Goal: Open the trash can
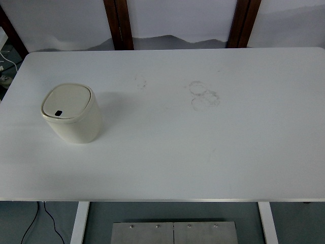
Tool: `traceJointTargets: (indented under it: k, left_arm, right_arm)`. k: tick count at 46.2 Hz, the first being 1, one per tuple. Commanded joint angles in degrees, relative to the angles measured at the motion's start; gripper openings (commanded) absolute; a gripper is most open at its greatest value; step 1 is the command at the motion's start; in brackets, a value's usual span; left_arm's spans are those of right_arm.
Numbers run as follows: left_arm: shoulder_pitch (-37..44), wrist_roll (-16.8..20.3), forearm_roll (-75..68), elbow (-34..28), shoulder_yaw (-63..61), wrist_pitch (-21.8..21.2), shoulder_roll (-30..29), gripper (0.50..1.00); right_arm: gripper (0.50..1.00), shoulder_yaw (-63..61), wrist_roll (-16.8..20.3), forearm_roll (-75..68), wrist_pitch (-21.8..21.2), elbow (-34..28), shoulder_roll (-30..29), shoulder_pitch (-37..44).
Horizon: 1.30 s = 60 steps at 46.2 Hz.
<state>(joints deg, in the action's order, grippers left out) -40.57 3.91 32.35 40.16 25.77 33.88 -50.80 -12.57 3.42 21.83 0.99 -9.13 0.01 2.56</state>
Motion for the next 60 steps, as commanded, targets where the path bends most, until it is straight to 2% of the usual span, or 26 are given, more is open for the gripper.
traceJointTargets:
  k: [1,8,16,36,44,60]
  left_arm:
    - [-1.44,-0.39,-1.41,3.6,-0.02,-1.62,-1.66,1.0]
    - [-5.04,-1.8,-7.56,7.99,-0.02,-5.23,-2.46,1.0]
    - [-8.65,-4.17,-14.32,11.34,-0.11,-6.55,-3.34,1.0]
    - [-15.85,-9.97,-30.68,18.89,-2.57,-6.11,-7.73,1.0]
    - [-20.95,-11.38,-35.16,23.38,-10.56,-5.93,-9.31,1.0]
    - [-33.69,-12.96,-37.45,27.24,-24.54,-3.3,-9.49,1.0]
  right_arm:
    - [0.995,0.0,0.0,-0.03,-0.03,-0.01,-0.01,-0.01]
    - [0.995,0.0,0.0,-0.03,-0.03,-0.01,-0.01,-0.01]
    - [0.995,0.0,0.09,-0.03,-0.03,-0.01,-0.01,0.08]
    - [0.995,0.0,0.09,0.06,0.06,-0.01,-0.01,0.16]
    - [0.995,0.0,0.0,-0.03,-0.03,-0.01,-0.01,0.16]
    - [0.995,0.0,0.0,-0.03,-0.03,-0.01,-0.01,0.16]
